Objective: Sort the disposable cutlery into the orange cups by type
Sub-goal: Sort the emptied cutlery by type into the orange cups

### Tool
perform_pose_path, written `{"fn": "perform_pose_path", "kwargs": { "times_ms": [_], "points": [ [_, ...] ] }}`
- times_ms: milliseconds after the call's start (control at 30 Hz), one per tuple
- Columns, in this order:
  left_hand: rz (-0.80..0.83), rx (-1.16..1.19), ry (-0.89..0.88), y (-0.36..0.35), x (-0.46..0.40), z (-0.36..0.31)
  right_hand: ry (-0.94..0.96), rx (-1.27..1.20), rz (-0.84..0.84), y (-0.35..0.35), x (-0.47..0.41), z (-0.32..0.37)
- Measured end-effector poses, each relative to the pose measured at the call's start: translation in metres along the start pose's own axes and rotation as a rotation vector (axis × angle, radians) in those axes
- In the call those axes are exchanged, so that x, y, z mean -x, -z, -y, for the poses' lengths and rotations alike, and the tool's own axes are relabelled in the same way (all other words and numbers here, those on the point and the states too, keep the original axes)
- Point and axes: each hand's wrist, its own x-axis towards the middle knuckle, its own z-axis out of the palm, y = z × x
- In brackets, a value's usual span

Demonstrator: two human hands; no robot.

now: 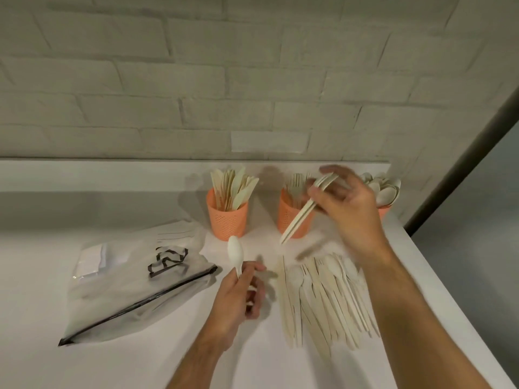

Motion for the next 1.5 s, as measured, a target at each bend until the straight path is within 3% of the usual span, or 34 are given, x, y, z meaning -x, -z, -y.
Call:
{"fn": "perform_pose_path", "kwargs": {
  "times_ms": [167, 300, 467, 533, 633, 667, 733, 800, 833, 1000, 1100, 1367, 1500],
  "points": [
    [-0.087, -0.148, -0.035, 0.006, 0.001, 0.017, 0.323, 0.321, -0.218, 0.002, -0.056, 0.012],
    [-0.042, -0.08, -0.056, 0.006, 0.002, 0.016, 0.299, 0.527, -0.246, -0.008, -0.077, -0.013],
    [-0.038, -0.067, -0.067, 0.009, 0.001, 0.019, 0.199, 1.06, -0.134, -0.004, -0.081, -0.064],
    [-0.056, -0.105, -0.072, 0.008, 0.001, 0.02, 0.219, 1.212, -0.186, -0.003, -0.074, -0.066],
    [-0.108, -0.095, -0.069, 0.002, 0.0, 0.019, 0.421, 1.067, -0.237, -0.009, -0.043, -0.054],
    [-0.119, -0.101, -0.076, -0.001, 0.001, 0.018, 0.387, 0.895, -0.143, -0.012, -0.026, -0.048],
    [-0.119, -0.141, -0.112, -0.008, 0.0, 0.016, 0.146, 0.647, 0.143, -0.02, 0.011, -0.04],
    [-0.115, -0.261, -0.202, -0.015, -0.003, 0.016, 0.017, 0.645, 0.311, -0.024, 0.041, -0.044],
    [-0.123, -0.361, -0.266, -0.019, -0.005, 0.017, 0.01, 0.662, 0.302, -0.025, 0.052, -0.051],
    [-0.112, -0.69, -0.486, -0.045, -0.016, 0.013, 0.045, 0.593, -0.004, -0.027, 0.071, -0.055],
    [-0.058, -0.785, -0.499, -0.051, -0.021, 0.013, 0.107, 0.563, -0.074, -0.008, 0.063, -0.04],
    [-0.259, -1.145, -0.494, -0.005, -0.028, 0.06, 0.49, 0.699, -0.566, 0.096, -0.02, 0.021],
    [-0.274, -1.231, -0.49, -0.01, -0.03, 0.063, 0.522, 0.877, -0.588, 0.128, -0.053, 0.0]
  ]
}}
